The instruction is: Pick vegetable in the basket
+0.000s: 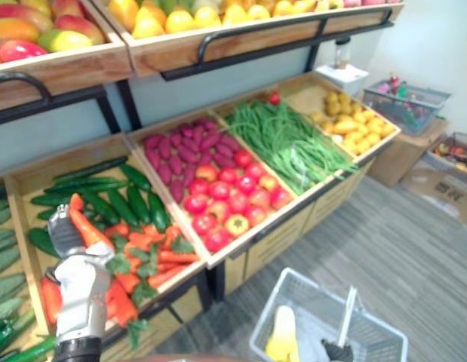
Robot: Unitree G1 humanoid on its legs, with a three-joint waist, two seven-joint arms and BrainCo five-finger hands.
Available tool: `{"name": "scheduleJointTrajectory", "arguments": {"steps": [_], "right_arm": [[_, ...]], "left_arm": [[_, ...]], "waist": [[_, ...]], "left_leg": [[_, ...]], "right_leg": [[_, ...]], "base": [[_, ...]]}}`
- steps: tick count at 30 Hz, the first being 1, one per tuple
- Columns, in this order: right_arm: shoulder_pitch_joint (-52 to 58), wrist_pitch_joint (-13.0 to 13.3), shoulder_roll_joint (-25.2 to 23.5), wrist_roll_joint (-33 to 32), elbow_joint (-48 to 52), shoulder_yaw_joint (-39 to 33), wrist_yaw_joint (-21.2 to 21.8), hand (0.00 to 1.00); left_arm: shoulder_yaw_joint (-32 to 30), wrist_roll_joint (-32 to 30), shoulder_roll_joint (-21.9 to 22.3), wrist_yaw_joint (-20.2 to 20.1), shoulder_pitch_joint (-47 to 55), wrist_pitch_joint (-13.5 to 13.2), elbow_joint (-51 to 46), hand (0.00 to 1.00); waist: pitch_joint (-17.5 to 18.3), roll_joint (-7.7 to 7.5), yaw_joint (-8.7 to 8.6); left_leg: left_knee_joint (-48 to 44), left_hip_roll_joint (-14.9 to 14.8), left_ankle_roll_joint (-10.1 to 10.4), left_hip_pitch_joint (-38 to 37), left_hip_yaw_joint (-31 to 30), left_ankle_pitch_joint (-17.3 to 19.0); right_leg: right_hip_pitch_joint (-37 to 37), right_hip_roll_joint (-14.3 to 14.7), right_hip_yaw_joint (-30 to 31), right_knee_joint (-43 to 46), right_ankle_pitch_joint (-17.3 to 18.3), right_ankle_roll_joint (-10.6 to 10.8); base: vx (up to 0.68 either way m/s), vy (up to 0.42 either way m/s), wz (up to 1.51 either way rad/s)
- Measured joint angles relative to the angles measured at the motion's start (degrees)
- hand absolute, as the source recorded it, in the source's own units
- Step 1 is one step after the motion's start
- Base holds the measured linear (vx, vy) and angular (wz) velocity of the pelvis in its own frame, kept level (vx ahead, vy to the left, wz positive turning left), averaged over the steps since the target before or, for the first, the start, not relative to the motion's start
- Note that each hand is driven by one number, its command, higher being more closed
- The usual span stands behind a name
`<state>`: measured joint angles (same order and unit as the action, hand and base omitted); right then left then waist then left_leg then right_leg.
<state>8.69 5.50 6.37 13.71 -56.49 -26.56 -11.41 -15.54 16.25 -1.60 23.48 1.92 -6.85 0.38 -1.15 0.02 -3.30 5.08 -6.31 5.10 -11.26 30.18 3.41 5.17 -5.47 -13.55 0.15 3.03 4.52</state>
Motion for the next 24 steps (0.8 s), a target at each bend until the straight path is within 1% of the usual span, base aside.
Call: {"name": "scheduleJointTrajectory", "arguments": {"steps": [1,5,11,12,16,21,22,23,24], "right_arm": [[0.0,0.0,0.1,0.0,0.0,0.0,0.1,1.00],[-0.2,0.0,0.6,0.0,0.0,0.2,0.4,1.00],[-0.7,0.0,0.9,0.0,0.0,0.6,0.4,1.00],[-0.8,0.0,1.0,0.0,0.0,0.7,0.4,1.00],[-0.8,0.0,1.8,0.0,0.0,1.2,0.4,1.00],[-0.8,0.0,1.8,0.0,0.0,1.3,0.4,1.00],[-0.8,0.0,2.0,-0.1,0.0,2.0,0.4,1.00],[-0.8,0.0,2.0,-0.1,0.0,2.2,0.4,1.00],[-0.9,0.0,2.1,-0.1,0.0,2.4,0.4,1.00]], "left_arm": [[-0.1,3.8,-1.0,-0.5,0.1,-0.8,0.5,1.00],[-0.5,7.8,-1.3,-1.5,0.3,-2.7,0.5,1.00],[0.9,8.0,-2.9,-3.0,0.3,-2.7,0.5,1.00],[1.3,8.1,-3.3,-3.6,0.3,-2.7,0.5,1.00],[2.0,8.7,-3.3,-4.0,0.3,-3.2,0.5,1.00],[2.2,18.2,-3.3,-4.4,0.3,-5.5,0.6,1.00],[2.3,23.2,-3.3,-4.9,0.3,-6.8,0.6,1.00],[2.3,24.1,-3.3,-5.0,0.3,-6.9,0.6,1.00],[2.3,26.3,-3.3,-5.3,0.3,-7.4,0.7,1.00]], "waist": [[0.0,0.00,-0.10],[-0.1,-0.01,-0.89],[-0.1,0.12,-1.29],[-0.2,0.29,-1.31],[-0.6,0.82,-1.34],[-0.6,0.91,-1.38],[-0.6,0.89,-1.39],[-0.6,0.89,-1.40],[-0.6,0.90,-1.39]], "left_leg": [[0.3,0.2,-0.1,0.0,-0.3,-0.1],[0.3,0.6,-0.1,0.1,-0.9,-0.1],[0.3,0.8,-0.1,0.2,-0.9,-0.1],[0.3,0.8,-0.1,0.2,-0.9,-0.1],[0.3,0.8,-0.1,0.1,-1.0,-0.1],[0.3,0.8,-0.1,0.1,-1.1,-0.1],[0.4,0.8,-0.1,0.1,-1.1,-0.1],[0.4,0.8,-0.1,0.1,-1.1,-0.1],[0.4,0.8,-0.1,0.2,-1.1,-0.1]], "right_leg": [[0.0,-0.1,-0.1,-0.1,0.0,0.1],[0.2,-0.4,-0.5,-0.9,-0.3,0.4],[0.5,-0.4,-0.5,-1.9,-0.9,0.4],[0.7,-0.4,-0.6,-2.1,-1.0,0.3],[1.0,-0.4,-0.8,-2.2,-1.0,0.3],[0.9,-0.4,-0.9,-2.2,-1.0,0.4],[0.9,-0.4,-0.8,-2.4,-1.2,0.4],[0.9,-0.4,-0.8,-2.5,-1.2,0.4],[0.9,-0.4,-0.8,-2.8,-1.4,0.4]], "base": [[-0.04,-0.021,0.07],[-0.02,-0.015,0.06],[-0.01,-0.027,-0.02],[-0.01,-0.034,0.00],[-0.03,-0.044,0.03],[-0.05,-0.047,0.00],[-0.05,-0.038,-0.01],[-0.04,-0.038,-0.02],[-0.03,-0.033,-0.01]]}}
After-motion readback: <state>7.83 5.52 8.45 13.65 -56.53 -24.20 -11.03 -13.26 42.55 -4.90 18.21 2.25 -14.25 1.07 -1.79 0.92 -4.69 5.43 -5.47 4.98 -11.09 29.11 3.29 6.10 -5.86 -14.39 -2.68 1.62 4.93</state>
